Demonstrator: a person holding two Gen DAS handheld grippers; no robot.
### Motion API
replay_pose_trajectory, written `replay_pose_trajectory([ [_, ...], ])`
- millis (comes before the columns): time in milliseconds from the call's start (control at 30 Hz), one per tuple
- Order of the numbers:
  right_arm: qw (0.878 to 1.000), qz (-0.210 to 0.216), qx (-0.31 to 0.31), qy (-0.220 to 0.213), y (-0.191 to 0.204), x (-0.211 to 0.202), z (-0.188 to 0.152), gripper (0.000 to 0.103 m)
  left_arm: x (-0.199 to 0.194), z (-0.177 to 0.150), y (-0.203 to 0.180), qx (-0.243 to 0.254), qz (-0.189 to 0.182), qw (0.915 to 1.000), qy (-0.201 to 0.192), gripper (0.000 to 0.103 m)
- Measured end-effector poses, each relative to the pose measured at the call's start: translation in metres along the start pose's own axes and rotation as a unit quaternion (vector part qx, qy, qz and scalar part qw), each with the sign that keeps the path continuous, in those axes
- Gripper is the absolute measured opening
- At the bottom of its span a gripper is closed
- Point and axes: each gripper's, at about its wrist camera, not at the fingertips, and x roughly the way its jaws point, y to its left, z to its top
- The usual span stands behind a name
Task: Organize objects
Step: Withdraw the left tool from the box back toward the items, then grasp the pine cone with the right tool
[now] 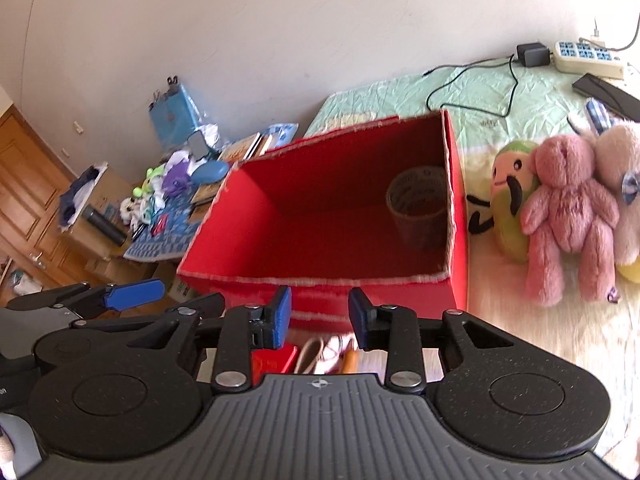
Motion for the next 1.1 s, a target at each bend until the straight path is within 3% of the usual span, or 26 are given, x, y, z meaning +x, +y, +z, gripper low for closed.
replay_pose_trajectory([
  [167,0.999,0.013,0.007,0.028,-0.011,0.001,-0.016,0.036,-0.004,-0.020,-0.010,0.007,-0.024,0.9997,0.008,0.065],
  [333,0.997,0.015,0.032,0.063,-0.027,0.006,-0.033,0.038,-0.007,-0.045,-0.018,0.029,-0.080,0.9963,0.012,0.065],
  [467,0.993,0.023,0.069,0.088,-0.044,0.009,-0.047,0.043,-0.010,-0.065,-0.026,0.052,-0.143,0.9883,0.011,0.065],
  [567,0.989,0.028,0.098,0.108,-0.057,0.014,-0.054,0.047,-0.008,-0.076,-0.034,0.064,-0.200,0.9776,0.021,0.065],
  [667,0.985,0.027,0.121,0.121,-0.065,0.015,-0.062,0.051,-0.004,-0.084,-0.048,0.078,-0.231,0.9693,0.026,0.065],
  [900,0.972,0.050,0.187,0.134,-0.086,0.016,-0.073,0.051,0.022,-0.089,-0.070,0.101,-0.265,0.9568,0.066,0.065],
  [1100,0.964,0.066,0.217,0.140,-0.098,0.019,-0.077,0.052,0.038,-0.088,-0.079,0.110,-0.276,0.9511,0.083,0.065],
])
